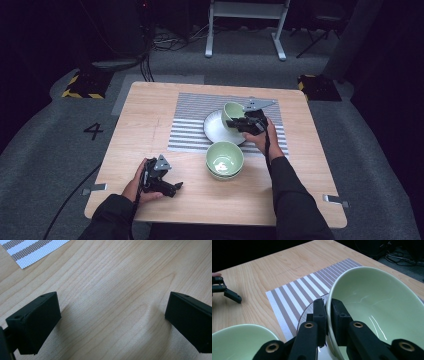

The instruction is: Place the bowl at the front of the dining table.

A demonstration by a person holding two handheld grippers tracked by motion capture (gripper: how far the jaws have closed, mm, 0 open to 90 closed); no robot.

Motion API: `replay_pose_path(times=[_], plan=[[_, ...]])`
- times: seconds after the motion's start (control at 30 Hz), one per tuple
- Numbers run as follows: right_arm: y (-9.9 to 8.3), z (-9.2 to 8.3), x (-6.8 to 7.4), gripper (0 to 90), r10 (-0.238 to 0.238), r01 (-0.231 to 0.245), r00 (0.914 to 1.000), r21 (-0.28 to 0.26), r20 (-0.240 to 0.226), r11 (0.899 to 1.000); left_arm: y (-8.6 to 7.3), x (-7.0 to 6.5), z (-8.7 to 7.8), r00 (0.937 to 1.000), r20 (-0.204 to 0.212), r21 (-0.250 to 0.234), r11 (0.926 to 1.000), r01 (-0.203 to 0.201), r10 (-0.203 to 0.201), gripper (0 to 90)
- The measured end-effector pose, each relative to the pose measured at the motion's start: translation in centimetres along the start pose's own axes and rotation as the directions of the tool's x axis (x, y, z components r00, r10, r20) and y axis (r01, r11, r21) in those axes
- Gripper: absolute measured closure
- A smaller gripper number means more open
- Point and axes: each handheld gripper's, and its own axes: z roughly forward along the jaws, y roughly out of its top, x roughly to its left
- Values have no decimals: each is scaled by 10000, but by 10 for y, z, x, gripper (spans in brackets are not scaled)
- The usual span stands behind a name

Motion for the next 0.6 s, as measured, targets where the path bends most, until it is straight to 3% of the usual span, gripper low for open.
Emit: replay_pose_path(times=[0.6], plan=[[0, 20, 0, 828, -365, 356, 9992, 512, 165, 9981, 0, 0, 0, 10000, -2, -4, 10000, -15, 15, 1]])
